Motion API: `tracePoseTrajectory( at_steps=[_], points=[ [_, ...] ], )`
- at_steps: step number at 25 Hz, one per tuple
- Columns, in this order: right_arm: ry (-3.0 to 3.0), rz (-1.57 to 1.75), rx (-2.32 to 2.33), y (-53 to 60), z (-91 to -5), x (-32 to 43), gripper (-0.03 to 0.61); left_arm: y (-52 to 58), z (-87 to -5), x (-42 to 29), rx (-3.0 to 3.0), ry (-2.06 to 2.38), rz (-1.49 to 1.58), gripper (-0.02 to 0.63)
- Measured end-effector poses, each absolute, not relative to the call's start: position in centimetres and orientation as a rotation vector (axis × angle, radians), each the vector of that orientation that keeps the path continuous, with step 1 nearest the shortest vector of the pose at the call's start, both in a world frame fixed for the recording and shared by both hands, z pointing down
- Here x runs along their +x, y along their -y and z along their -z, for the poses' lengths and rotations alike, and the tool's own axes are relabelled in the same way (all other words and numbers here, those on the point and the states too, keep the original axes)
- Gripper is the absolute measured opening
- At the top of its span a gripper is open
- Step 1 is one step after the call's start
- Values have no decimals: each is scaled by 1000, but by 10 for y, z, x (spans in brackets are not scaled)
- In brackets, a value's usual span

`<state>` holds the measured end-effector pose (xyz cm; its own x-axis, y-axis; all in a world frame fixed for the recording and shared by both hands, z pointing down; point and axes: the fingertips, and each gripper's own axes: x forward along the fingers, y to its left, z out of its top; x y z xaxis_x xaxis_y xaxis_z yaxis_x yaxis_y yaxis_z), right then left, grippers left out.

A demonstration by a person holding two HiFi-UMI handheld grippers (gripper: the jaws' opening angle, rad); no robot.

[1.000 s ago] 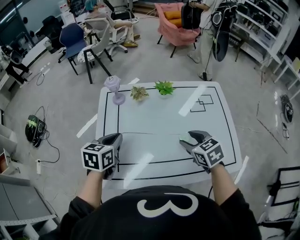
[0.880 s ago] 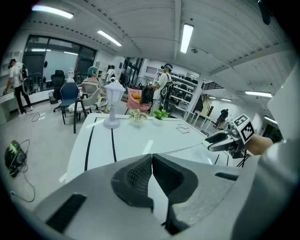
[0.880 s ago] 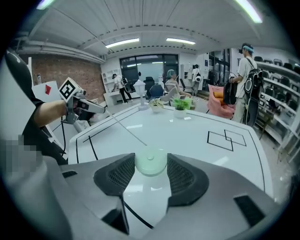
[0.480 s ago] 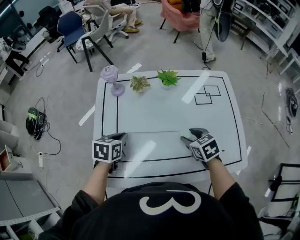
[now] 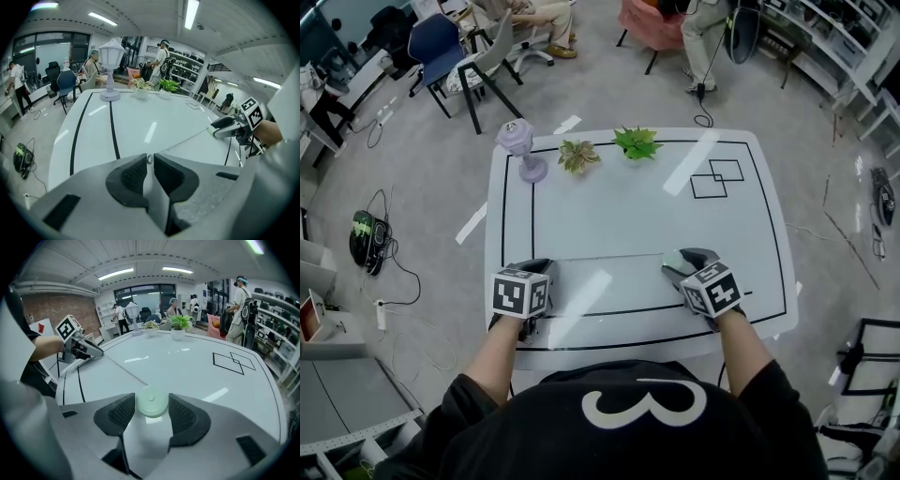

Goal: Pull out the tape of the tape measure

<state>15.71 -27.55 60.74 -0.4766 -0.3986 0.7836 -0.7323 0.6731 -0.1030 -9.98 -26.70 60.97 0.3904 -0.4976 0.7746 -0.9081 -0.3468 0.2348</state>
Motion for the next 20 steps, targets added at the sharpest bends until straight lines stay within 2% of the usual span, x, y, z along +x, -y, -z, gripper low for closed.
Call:
tracePoseTrajectory(
  at_steps=[3,11,20],
  points=[
    [2143,-603,893,274,-605,156,221,267,-606,-100,1995,1197,-759,88],
    [2239,-681,994,262,-576,160,245,258,-580,-99,2069,1187,-665,197],
    [2562,-640,959,212,-481,123,239,220,-514,-60,2199,1073,-416,213]
  ],
)
